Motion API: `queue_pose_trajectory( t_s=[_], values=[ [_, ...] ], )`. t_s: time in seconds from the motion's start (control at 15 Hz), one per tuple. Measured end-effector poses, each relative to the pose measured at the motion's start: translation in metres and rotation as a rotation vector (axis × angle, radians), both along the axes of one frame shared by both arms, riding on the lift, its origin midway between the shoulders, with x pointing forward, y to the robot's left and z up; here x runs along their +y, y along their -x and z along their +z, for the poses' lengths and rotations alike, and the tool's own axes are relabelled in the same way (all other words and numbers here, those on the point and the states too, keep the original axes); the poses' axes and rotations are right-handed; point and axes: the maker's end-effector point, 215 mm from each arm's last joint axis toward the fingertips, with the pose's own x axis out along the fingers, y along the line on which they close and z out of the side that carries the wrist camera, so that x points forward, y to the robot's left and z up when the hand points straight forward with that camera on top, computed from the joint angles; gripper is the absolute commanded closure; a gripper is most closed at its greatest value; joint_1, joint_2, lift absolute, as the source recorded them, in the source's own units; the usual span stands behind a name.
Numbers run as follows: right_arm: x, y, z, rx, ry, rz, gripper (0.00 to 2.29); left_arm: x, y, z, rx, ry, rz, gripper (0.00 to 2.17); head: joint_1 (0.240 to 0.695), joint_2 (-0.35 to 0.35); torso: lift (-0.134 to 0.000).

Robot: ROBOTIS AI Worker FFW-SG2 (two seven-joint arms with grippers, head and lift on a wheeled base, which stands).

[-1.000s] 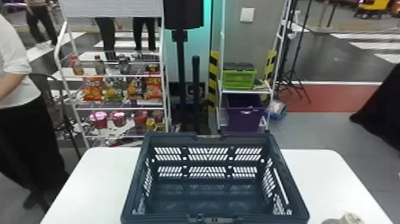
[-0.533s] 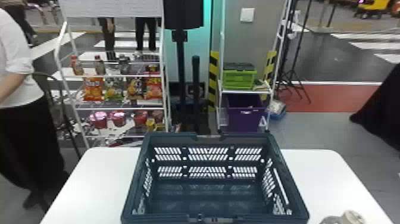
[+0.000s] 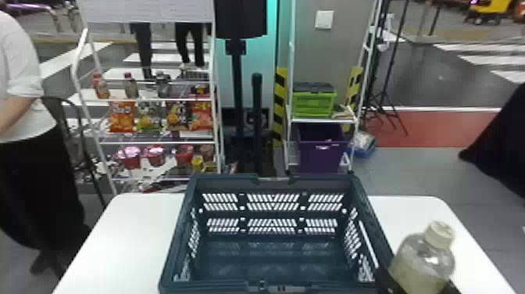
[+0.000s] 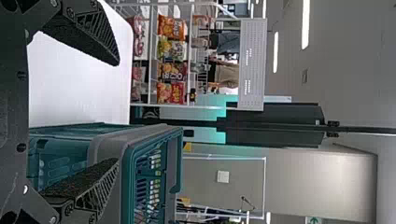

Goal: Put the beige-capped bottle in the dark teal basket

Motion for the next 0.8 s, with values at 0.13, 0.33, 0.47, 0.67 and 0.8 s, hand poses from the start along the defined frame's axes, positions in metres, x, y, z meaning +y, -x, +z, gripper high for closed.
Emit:
queue_pose_trajectory(
  t_s=[0.13,0.33,0.47,0.67,0.8],
  values=[
    [0.011,-0.022,0.002,0.066,0.015,0.023,2.28,0.001,0.001,0.0,-0.003,0.001,0.001,0.16,0.499,0.0,0.0],
    [0.035,-0.052,-0.004,0.185,0.041,0.064,2.28,0.001,0.001,0.003,-0.009,0.001,0.001,0.16,0.499,0.0,0.0],
    [0.048,-0.067,-0.015,0.29,0.077,0.082,2.28,0.001,0.001,0.004,-0.011,0.001,0.001,0.16,0.499,0.0,0.0],
    [0.065,-0.079,-0.029,0.463,0.158,0.121,2.28,0.001,0.001,0.003,-0.005,0.0,0.0,0.16,0.499,0.0,0.0],
    [0.077,-0.083,-0.039,0.574,0.217,0.154,2.28,0.001,-0.001,0.001,0.002,-0.003,-0.001,0.16,0.499,0.0,0.0]
  ],
)
